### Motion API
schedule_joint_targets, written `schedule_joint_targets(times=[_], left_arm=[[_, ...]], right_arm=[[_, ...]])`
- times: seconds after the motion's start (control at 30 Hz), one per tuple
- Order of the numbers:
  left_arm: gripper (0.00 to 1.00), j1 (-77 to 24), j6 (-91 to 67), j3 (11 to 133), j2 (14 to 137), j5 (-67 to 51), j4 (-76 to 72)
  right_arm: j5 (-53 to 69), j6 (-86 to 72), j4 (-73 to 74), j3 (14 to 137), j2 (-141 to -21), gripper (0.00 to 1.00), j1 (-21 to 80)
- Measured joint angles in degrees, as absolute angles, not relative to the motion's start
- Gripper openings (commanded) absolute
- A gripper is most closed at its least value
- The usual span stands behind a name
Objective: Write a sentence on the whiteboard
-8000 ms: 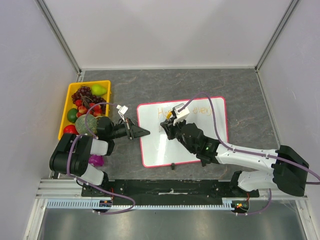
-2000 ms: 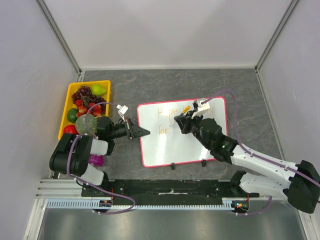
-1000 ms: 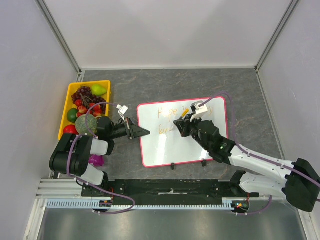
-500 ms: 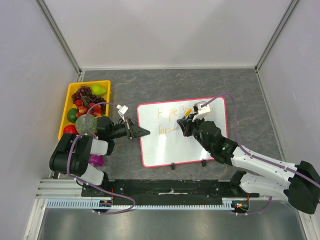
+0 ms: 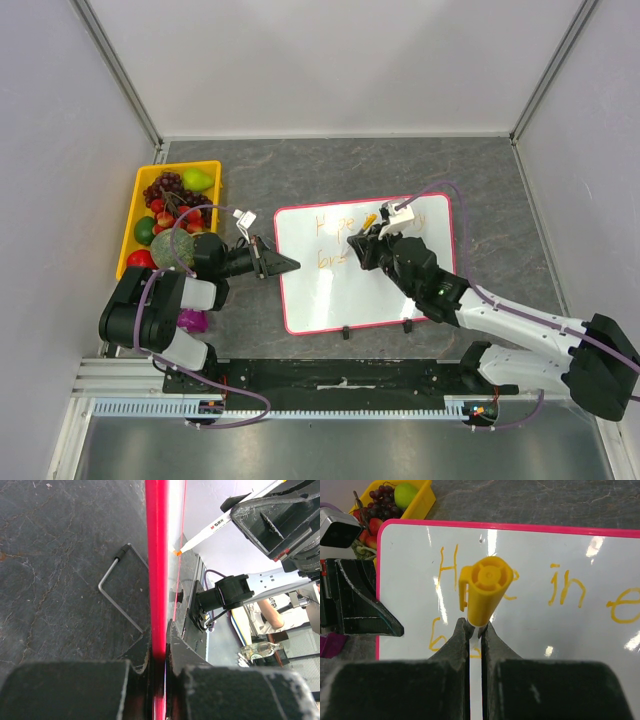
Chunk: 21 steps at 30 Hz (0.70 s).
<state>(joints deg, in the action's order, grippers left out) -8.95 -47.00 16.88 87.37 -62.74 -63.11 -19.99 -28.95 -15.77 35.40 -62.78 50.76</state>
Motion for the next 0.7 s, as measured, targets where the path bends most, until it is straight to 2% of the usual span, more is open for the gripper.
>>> schedule_joint_targets(times=[0.7], left_arm=[[0.02, -8.95, -47.0, 16.88, 87.37, -62.72, -63.11]], right_arm=[[-16.73, -30.11, -15.7, 32.88, -61.28, 0.0, 50.78]])
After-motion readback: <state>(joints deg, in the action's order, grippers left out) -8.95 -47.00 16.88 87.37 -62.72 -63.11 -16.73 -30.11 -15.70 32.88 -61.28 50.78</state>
